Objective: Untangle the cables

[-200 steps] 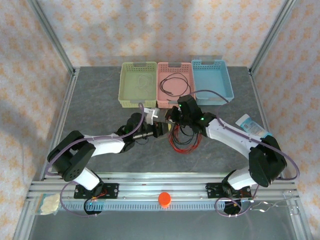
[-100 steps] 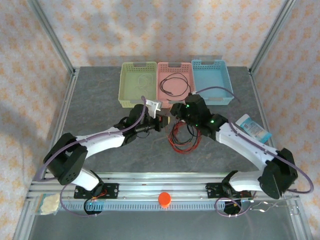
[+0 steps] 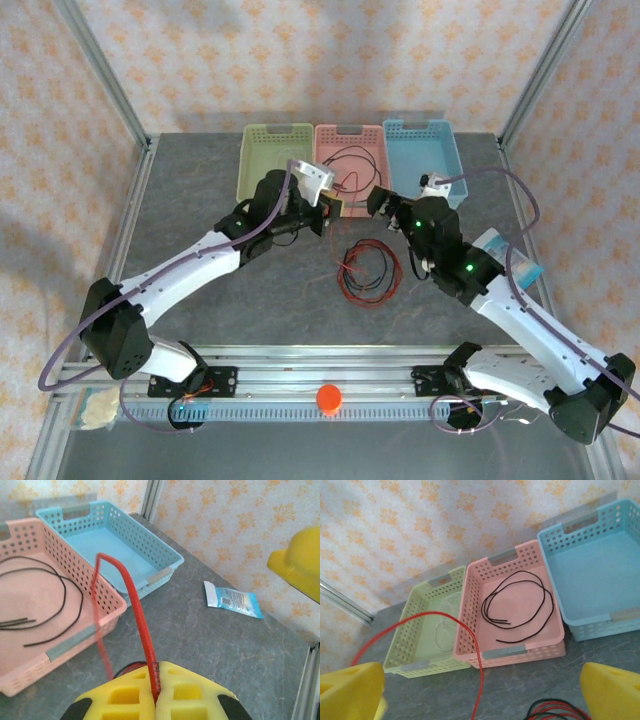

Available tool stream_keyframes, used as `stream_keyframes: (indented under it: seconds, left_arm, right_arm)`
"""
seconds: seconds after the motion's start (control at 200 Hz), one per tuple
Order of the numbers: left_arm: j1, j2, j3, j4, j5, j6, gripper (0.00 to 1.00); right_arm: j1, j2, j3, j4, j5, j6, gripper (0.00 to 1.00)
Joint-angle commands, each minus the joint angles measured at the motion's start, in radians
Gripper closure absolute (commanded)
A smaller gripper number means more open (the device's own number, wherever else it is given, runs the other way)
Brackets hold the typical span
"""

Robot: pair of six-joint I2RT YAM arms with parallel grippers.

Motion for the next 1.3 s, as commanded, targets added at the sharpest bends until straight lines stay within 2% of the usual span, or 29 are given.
stream_keyframes:
  seconds: [0.0, 0.1, 0.31, 0.441, 0.586, 0.621, 0.736, 0.836, 1.101, 1.292]
  left_arm:
    - [0.003, 0.023, 0.111, -0.131, -0.047, 0.122, 1.00]
    - [0.028, 0.055, 0.201, -0.193, -0.022, 0.155, 1.00]
    - [0.093, 0.079, 0.339, -0.245, 0.079, 0.208, 1.00]
    - [0.125, 0.105, 0.423, -0.302, 0.147, 0.282, 1.00]
    - [0.166, 0.138, 0.488, -0.384, 0.284, 0.413, 1.00]
    - [0.174, 0.145, 0.504, -0.408, 0.316, 0.448, 1.00]
    - [0.187, 0.173, 0.554, -0.480, 0.364, 0.521, 1.00]
    - [0.190, 0.200, 0.592, -0.554, 0.401, 0.591, 1.00]
    - [0.189, 0.235, 0.632, -0.670, 0.464, 0.700, 1.00]
    - [0.188, 0.270, 0.693, -0.836, 0.528, 0.845, 1.00]
  right_arm:
    - [-0.004, -0.006, 0.001, -0.004, 0.005, -0.139, 0.00]
    - [-0.004, 0.004, 0.015, -0.008, -0.020, -0.201, 0.00]
    - [-0.007, 0.005, 0.034, 0.022, 0.010, -0.307, 0.05]
    - [-0.039, 0.012, 0.054, 0.055, -0.055, -0.419, 0.07]
    - [-0.106, 0.008, 0.061, 0.109, -0.219, -0.543, 0.08]
    - [-0.124, 0.007, 0.063, 0.119, -0.265, -0.568, 0.04]
    - [-0.158, 0.002, 0.059, 0.153, -0.462, -0.686, 0.02]
    - [-0.158, 0.008, 0.052, 0.167, -0.560, -0.797, 0.04]
    - [-0.158, 0.018, 0.029, 0.246, -0.561, -0.994, 0.07]
    - [-0.159, 0.084, 0.110, 0.170, -0.533, -1.112, 0.08]
